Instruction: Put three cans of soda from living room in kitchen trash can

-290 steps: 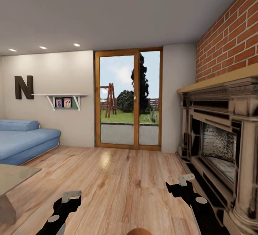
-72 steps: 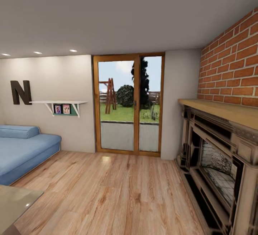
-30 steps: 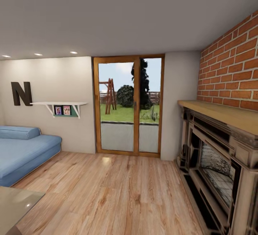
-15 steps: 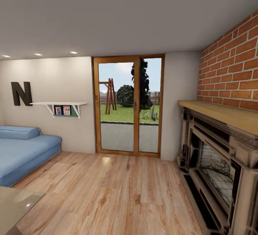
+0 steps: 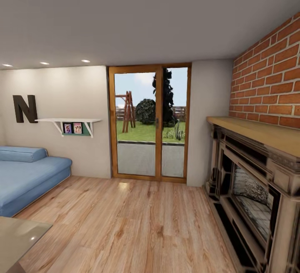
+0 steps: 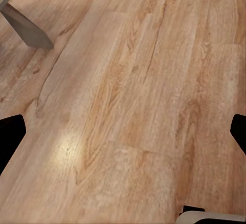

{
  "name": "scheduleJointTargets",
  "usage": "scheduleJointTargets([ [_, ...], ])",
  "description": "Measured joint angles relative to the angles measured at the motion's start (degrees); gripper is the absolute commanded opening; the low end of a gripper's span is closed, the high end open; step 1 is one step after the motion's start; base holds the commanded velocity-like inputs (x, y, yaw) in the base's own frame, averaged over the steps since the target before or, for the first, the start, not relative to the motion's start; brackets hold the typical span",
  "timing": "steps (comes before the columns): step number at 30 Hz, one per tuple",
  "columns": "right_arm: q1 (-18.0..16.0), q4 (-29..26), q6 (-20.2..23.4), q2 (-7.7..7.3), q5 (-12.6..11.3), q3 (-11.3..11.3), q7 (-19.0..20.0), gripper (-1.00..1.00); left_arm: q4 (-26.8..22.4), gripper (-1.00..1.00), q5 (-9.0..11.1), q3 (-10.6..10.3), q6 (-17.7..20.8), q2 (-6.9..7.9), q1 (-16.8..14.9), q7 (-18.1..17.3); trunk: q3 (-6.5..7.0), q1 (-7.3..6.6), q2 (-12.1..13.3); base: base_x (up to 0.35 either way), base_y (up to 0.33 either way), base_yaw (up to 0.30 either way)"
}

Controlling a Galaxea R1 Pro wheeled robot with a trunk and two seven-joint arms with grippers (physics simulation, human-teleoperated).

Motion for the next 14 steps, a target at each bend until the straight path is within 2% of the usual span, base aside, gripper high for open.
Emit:
scheduleJointTargets([
  [14,-0.01,-0.04,0.00,0.19,-0.03,0.02,-0.04,1.00,-0.01,1.00,-0.03,0.03,0.01,0.00,-0.09,0.00,0.00,0.00,0.00,0.000,0.000,0.000],
])
